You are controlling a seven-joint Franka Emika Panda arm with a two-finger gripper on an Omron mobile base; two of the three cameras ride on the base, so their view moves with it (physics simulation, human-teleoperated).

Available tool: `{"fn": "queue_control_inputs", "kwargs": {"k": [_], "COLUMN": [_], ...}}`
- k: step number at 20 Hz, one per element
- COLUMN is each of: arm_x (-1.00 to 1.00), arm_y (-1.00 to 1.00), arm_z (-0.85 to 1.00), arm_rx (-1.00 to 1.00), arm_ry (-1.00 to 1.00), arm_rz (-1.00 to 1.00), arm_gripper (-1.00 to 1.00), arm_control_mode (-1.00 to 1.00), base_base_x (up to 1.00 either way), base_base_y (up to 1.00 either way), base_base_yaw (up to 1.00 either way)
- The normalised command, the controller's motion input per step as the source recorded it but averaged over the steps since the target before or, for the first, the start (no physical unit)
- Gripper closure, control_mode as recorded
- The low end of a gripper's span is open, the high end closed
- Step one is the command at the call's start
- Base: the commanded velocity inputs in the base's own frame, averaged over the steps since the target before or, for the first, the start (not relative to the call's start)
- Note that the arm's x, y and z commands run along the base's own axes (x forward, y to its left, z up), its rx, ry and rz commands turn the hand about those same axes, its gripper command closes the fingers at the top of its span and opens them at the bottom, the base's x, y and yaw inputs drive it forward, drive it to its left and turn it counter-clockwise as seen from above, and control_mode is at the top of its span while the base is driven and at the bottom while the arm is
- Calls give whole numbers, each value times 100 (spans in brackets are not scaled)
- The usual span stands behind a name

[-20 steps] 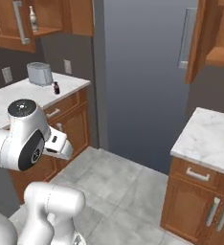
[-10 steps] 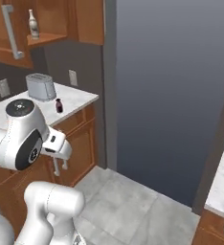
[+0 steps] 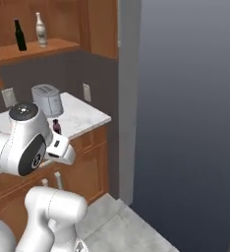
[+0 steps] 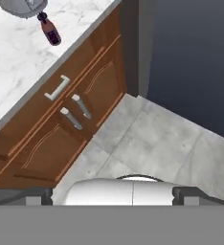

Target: Sort all alcoholic drinks to one cabinet, and non-alcoholic drinks to the other.

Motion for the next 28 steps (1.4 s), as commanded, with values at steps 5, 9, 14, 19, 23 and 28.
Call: {"fn": "queue_control_inputs", "kwargs": {"k": [5, 9, 14, 19, 23, 28], "arm_x": [0, 0, 0, 0, 0, 0], "arm_y": [0, 0, 0, 0, 0, 0], "arm_z": [0, 0, 0, 0, 0, 0], "arm_rx": [0, 0, 0, 0, 0, 0], "arm_ry": [0, 0, 0, 0, 0, 0], "arm_rz": [0, 0, 0, 0, 0, 0], "arm_gripper": [-100, -100, -100, -100, -100, -100], "arm_control_mode": [100, 100, 100, 100, 100, 100], "base_base_x": [98, 57, 5, 15, 21, 17], "base_base_y": [-27, -38, -40, 0, -35, -55], "base_base_yaw": [51, 51, 56, 64, 50, 34]}}
